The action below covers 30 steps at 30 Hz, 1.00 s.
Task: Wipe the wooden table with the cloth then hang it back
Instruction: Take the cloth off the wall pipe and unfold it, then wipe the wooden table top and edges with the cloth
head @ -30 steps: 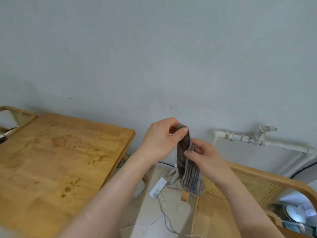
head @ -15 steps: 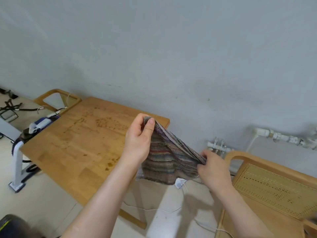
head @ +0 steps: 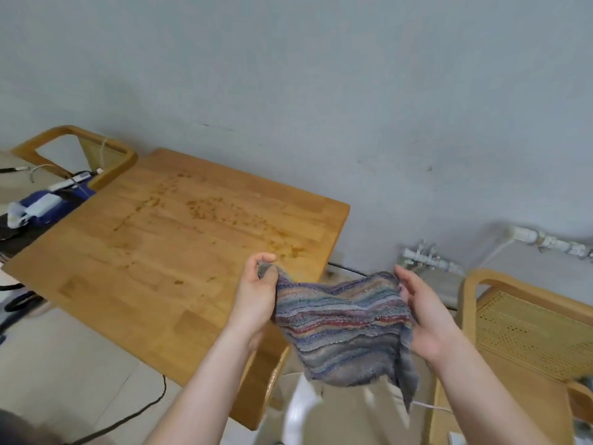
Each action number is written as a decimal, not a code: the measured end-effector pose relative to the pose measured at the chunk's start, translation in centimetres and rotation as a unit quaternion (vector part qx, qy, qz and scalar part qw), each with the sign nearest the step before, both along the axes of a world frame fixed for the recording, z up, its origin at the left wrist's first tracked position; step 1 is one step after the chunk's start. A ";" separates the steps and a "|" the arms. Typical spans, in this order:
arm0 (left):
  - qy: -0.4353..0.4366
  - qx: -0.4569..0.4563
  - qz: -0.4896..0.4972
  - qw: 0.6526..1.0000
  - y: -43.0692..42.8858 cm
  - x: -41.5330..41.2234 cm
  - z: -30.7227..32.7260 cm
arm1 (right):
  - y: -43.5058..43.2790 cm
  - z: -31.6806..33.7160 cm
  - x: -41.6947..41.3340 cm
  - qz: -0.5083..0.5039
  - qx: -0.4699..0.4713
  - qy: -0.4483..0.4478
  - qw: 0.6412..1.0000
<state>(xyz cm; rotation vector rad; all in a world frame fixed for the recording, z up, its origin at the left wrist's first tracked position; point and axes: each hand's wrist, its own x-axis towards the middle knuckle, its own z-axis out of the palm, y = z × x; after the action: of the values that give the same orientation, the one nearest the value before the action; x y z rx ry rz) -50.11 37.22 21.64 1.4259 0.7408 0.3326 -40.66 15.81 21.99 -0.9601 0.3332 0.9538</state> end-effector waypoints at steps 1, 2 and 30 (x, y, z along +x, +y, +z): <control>0.007 -0.053 -0.010 0.998 0.4 0.1 -0.5 | 1.0 -0.2 -0.3 0.006 0.007 0.007 1.000; 0.016 -0.099 -0.026 0.995 0.7 0.2 -1.0 | 1.9 -0.4 -0.6 0.018 0.009 0.005 1.000; 0.316 0.354 -0.531 0.703 16.2 0.9 -10.9 | 16.5 -11.7 -1.4 0.367 -0.410 -0.360 0.753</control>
<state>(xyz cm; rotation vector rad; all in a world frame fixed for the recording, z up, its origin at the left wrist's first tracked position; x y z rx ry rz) -49.21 53.46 10.75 2.5048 0.1589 -0.9406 -42.10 32.34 10.34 -2.3003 -0.3809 1.0396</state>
